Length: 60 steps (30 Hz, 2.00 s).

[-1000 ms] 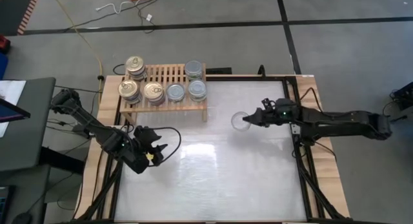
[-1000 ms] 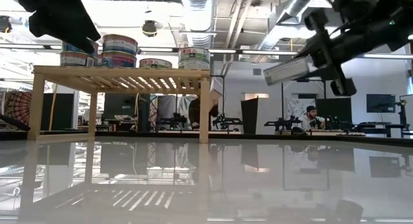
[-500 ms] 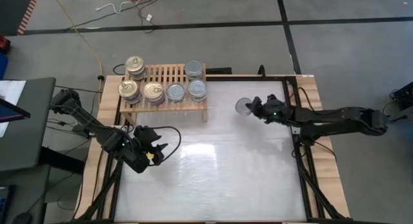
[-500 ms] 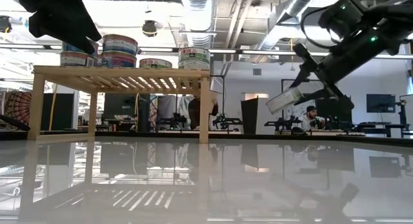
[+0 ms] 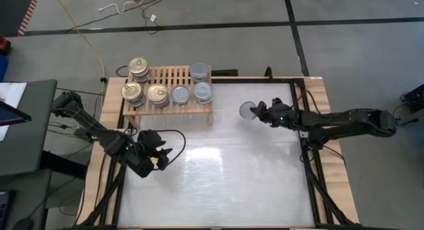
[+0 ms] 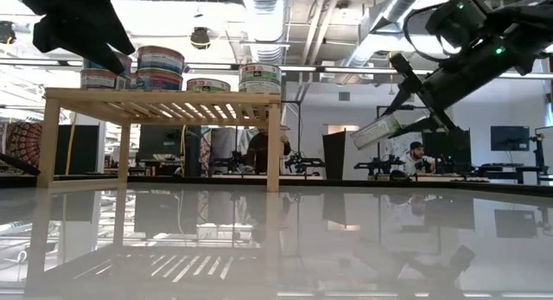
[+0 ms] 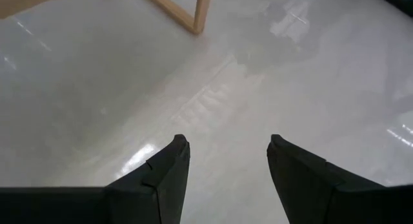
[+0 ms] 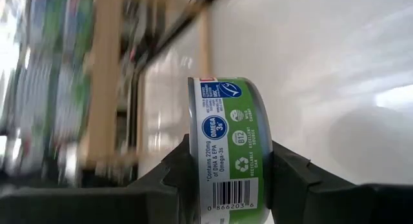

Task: Stack canned seafood by type on shelf
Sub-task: Stack the green tuna can on top of the bottom left green tuna can on the shelf

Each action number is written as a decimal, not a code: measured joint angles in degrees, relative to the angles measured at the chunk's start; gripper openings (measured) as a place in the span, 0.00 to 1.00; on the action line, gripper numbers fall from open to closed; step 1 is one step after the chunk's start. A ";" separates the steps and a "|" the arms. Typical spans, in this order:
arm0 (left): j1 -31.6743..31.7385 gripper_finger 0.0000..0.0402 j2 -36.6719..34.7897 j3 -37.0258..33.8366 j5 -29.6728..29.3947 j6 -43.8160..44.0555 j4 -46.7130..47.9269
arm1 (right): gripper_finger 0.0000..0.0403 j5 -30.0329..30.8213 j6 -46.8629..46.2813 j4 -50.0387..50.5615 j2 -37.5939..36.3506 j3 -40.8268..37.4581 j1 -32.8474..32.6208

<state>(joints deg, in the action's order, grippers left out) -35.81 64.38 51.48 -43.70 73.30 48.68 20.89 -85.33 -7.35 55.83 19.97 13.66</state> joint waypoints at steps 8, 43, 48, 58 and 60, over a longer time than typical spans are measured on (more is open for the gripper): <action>6.17 0.48 0.14 -4.24 7.04 -3.80 -17.98 | 0.40 -3.94 4.81 -0.92 0.00 0.00 -8.97; 17.24 0.48 0.04 -12.14 11.33 -9.82 -65.93 | 0.40 -16.02 28.30 -10.62 32.16 37.93 -18.70; 17.20 0.48 -0.04 -12.24 11.02 -8.88 -63.96 | 0.40 -16.12 29.93 -10.28 33.33 39.47 -18.70; 17.57 0.46 0.06 -11.86 12.51 -11.02 -64.88 | 0.40 -18.66 30.73 -13.00 33.07 39.98 -18.75; 17.61 0.46 0.11 -11.92 12.30 -12.34 -65.88 | 0.40 -18.71 30.79 -13.04 33.07 39.95 -18.57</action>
<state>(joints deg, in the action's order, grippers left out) -18.20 64.49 39.57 -31.40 60.95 -17.20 2.18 -54.54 -20.39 88.90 59.92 -4.90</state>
